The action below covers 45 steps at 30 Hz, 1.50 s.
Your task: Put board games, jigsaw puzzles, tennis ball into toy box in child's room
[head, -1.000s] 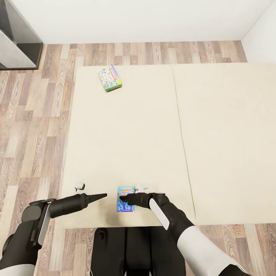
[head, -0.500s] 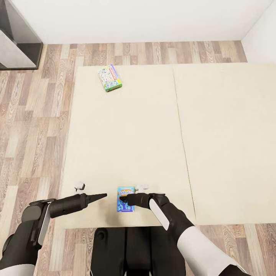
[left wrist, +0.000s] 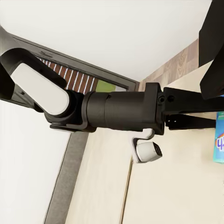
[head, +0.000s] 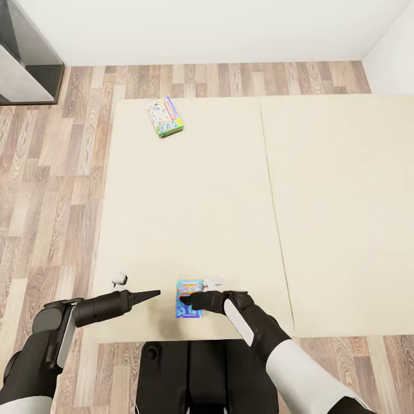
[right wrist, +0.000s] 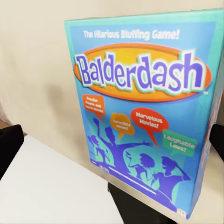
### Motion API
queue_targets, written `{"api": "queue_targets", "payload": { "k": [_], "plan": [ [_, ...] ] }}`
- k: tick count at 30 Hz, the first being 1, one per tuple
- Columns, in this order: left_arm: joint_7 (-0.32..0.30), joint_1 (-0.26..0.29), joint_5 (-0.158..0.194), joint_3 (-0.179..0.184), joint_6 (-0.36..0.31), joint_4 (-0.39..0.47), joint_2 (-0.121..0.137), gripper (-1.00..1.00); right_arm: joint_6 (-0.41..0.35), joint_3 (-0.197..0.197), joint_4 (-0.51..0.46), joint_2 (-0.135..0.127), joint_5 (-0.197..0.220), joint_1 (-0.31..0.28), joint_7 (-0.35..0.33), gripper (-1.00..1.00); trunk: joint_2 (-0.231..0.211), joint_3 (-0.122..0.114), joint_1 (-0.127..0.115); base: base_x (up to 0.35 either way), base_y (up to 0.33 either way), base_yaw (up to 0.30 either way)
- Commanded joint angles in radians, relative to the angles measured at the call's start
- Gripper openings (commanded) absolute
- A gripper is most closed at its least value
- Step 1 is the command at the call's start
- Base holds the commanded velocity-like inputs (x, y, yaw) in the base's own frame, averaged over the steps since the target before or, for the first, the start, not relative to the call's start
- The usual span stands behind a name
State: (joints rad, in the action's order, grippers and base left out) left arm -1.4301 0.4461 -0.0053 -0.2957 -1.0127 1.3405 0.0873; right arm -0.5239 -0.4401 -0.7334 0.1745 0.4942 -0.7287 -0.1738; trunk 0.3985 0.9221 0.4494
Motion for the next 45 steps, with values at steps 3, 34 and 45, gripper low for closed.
{"api": "queue_targets", "payload": {
  "k": [3, 34, 45],
  "plan": [
    [-0.004, 0.0, -0.001, 0.0, -0.01, 0.0, 0.0, 1.0, -0.005, 0.0, 0.003, 0.0, 0.001, 0.0, -0.001, 1.0, 0.002, 0.001, 0.001, 0.0, 0.02, 0.0],
    [-0.004, 0.0, 0.001, -0.001, -0.01, 0.0, 0.0, 1.0, -0.01, 0.0, 0.006, 0.0, 0.004, -0.001, 0.0, 1.0, 0.002, 0.001, 0.001, 0.0, 0.036, 0.0],
    [-0.004, 0.0, 0.001, -0.001, -0.01, 0.0, 0.0, 1.0, -0.01, 0.0, 0.006, 0.0, 0.004, 0.0, 0.0, 1.0, 0.002, 0.001, 0.001, 0.0, 0.051, 0.0]
  ]
}}
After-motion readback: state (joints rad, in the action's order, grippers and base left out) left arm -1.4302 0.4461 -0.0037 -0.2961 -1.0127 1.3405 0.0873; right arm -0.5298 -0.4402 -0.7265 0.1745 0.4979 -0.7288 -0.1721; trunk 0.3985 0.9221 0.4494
